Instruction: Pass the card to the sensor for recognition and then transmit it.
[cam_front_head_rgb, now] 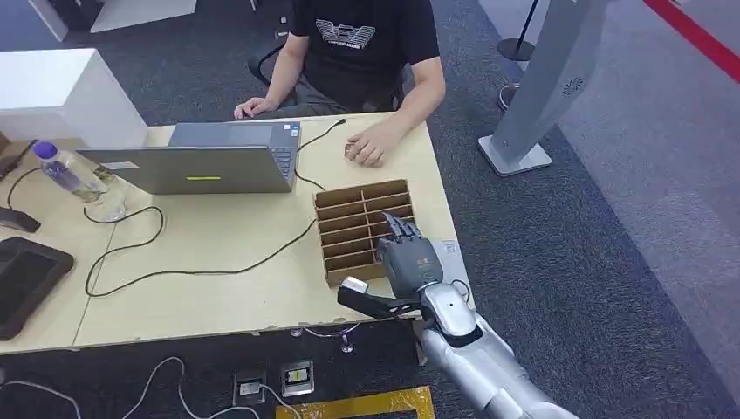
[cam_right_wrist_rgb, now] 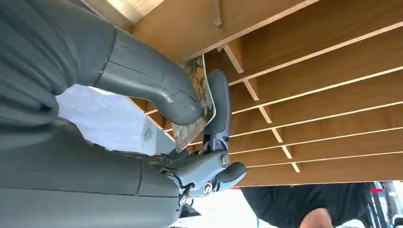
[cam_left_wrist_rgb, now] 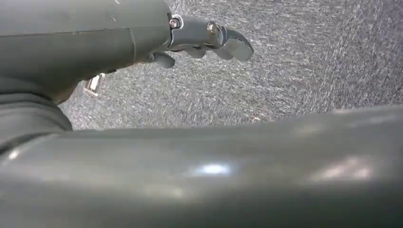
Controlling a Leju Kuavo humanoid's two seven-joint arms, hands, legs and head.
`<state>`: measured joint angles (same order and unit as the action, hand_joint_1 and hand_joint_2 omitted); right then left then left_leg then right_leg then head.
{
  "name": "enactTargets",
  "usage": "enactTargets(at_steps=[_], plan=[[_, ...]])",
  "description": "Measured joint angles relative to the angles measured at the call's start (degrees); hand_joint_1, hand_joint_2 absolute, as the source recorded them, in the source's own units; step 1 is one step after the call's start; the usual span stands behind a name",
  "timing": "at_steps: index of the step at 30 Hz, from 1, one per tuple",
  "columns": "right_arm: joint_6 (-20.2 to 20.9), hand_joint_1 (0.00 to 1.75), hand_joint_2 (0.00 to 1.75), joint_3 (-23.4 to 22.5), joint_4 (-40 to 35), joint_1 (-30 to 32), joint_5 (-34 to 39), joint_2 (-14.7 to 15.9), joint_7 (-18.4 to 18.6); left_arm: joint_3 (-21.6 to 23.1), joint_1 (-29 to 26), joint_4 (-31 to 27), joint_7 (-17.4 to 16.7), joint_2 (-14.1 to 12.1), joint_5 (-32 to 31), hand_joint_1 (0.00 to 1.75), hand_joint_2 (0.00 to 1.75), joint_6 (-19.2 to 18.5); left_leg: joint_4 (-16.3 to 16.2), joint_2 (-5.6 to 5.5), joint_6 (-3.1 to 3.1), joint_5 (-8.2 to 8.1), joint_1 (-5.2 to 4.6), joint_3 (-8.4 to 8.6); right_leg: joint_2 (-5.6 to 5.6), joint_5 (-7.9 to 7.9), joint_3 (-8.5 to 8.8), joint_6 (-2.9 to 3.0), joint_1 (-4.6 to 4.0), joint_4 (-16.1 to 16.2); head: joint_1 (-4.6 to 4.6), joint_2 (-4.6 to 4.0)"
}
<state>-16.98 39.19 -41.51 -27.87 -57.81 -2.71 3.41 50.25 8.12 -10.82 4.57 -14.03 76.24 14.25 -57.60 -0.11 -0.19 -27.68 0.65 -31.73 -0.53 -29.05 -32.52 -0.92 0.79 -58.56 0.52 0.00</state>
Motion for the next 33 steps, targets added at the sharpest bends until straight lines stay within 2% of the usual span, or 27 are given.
enactTargets(at_steps=[6,14,18,20,26,33], plan=[[0.98,1.75,1.75,0.00,-0.09,-0.43,1.64,0.59,-1.84,0.02,-0.01,0.00,-0.07,0.02,-0.04,0.00,0.00,0.13,0.00,0.00,0.00,0.00,0.00,0.01,0.01,0.00,0.00,0.00,0.00,0.00,-0.02,0.00],[-2.23,1.75,1.75,-0.06,-2.77,-1.16,0.37,1.29,1.18,0.07,-0.04,0.00,-0.46,0.00,-0.04,0.00,0.00,0.26,-0.01,0.01,0.01,0.01,-0.01,-0.02,0.04,0.02,0.00,-0.01,0.01,-0.01,-0.02,0.00],[0.79,1.75,1.75,-2.17,-9.65,-6.97,-0.57,2.84,0.90,0.11,-0.13,0.00,0.09,0.00,-0.20,0.00,0.00,0.20,-0.02,0.08,-0.01,0.04,-0.02,-0.01,0.14,0.12,-0.06,-0.01,0.02,-0.02,0.00,0.00],[0.81,1.75,1.75,-3.92,-13.62,-10.23,-1.29,3.45,-0.15,0.18,-0.17,0.00,0.44,0.00,-0.46,0.00,0.00,0.18,-0.03,0.09,-0.01,0.05,-0.02,0.02,0.17,0.13,-0.05,-0.01,0.01,-0.01,0.00,0.00],[-1.69,1.75,1.75,-8.22,-22.14,-18.22,-0.63,4.28,-2.95,0.37,-0.20,0.00,0.66,0.04,-0.85,0.00,0.00,0.24,-0.03,0.09,-0.01,0.04,-0.01,0.02,0.20,0.13,-0.05,-0.01,0.01,-0.02,0.00,0.00],[-4.83,1.75,1.75,-9.66,-23.85,-21.75,-0.09,4.28,-4.96,0.39,-0.17,0.00,0.66,0.22,-1.25,0.00,0.00,0.22,-0.02,0.09,-0.01,0.04,-0.01,0.00,0.19,0.13,-0.04,-0.01,0.01,-0.02,-0.02,0.00]])
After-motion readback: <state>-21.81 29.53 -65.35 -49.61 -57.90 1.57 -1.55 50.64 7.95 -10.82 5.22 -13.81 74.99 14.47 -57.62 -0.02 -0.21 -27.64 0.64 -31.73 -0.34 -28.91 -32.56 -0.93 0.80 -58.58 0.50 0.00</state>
